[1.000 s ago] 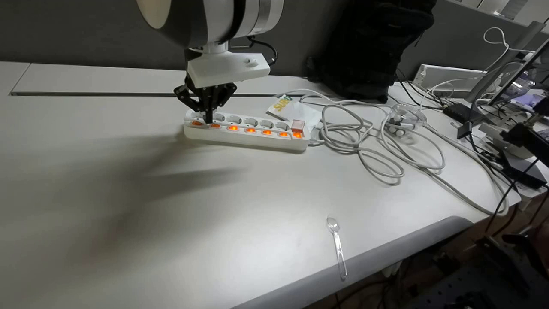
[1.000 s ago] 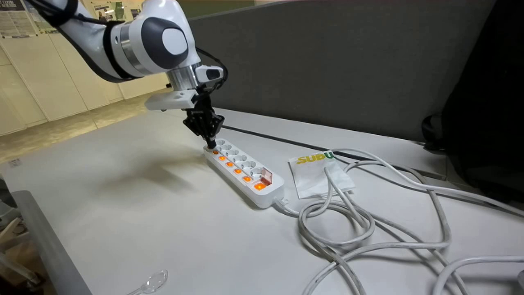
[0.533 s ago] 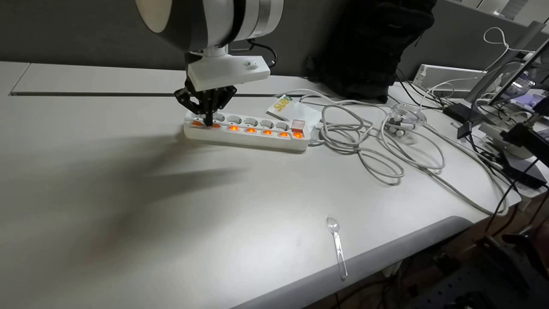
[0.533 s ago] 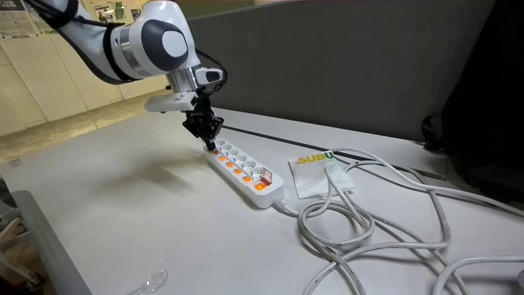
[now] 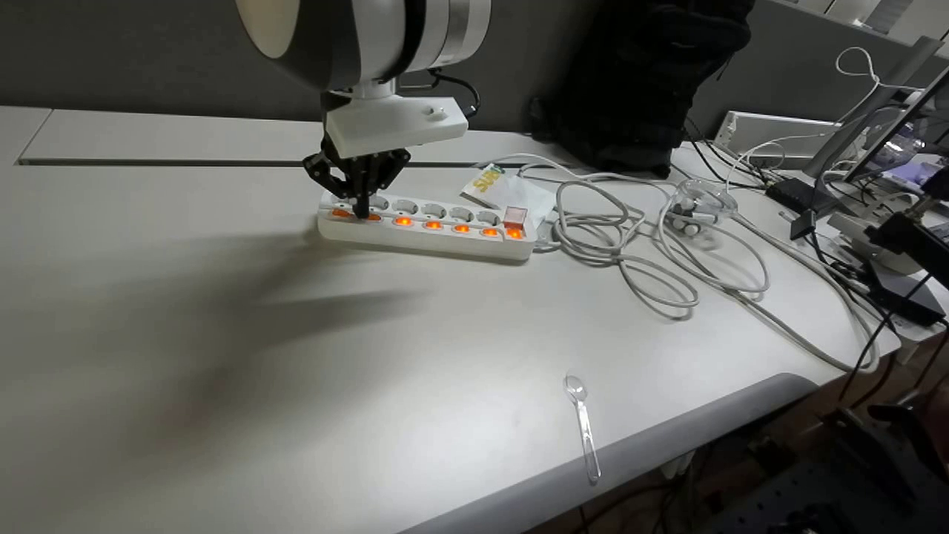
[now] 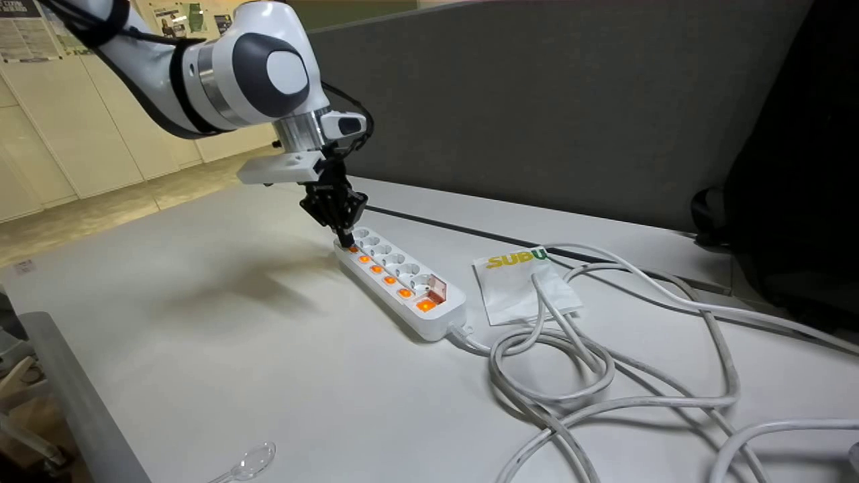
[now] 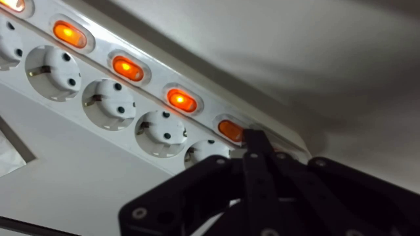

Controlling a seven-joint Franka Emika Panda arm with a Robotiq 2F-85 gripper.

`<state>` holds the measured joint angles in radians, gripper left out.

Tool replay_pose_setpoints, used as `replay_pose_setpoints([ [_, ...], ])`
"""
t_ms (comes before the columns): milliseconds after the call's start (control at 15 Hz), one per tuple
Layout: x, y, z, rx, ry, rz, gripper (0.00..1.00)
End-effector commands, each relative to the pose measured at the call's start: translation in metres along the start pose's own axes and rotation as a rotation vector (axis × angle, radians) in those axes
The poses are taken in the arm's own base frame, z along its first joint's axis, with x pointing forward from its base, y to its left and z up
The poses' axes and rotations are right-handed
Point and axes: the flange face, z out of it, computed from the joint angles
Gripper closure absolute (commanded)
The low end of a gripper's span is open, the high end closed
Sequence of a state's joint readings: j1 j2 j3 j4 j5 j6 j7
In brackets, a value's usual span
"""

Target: Turn on the second switch from the left

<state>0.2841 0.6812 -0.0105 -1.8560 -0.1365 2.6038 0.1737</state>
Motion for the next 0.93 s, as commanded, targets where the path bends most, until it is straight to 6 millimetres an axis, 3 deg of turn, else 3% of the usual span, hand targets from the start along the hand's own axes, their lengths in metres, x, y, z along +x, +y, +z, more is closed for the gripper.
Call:
replay_pose_setpoints([
  [0,-0.001,0.004,-0.002,-0.007,0.001,0.019,1.0],
  [600,-0.005,0.003,-0.022,-0.004,0.014,0.015,1.0],
  [867,0.001,0.002,-0.015,0.0,0.014,0.001,0.99],
])
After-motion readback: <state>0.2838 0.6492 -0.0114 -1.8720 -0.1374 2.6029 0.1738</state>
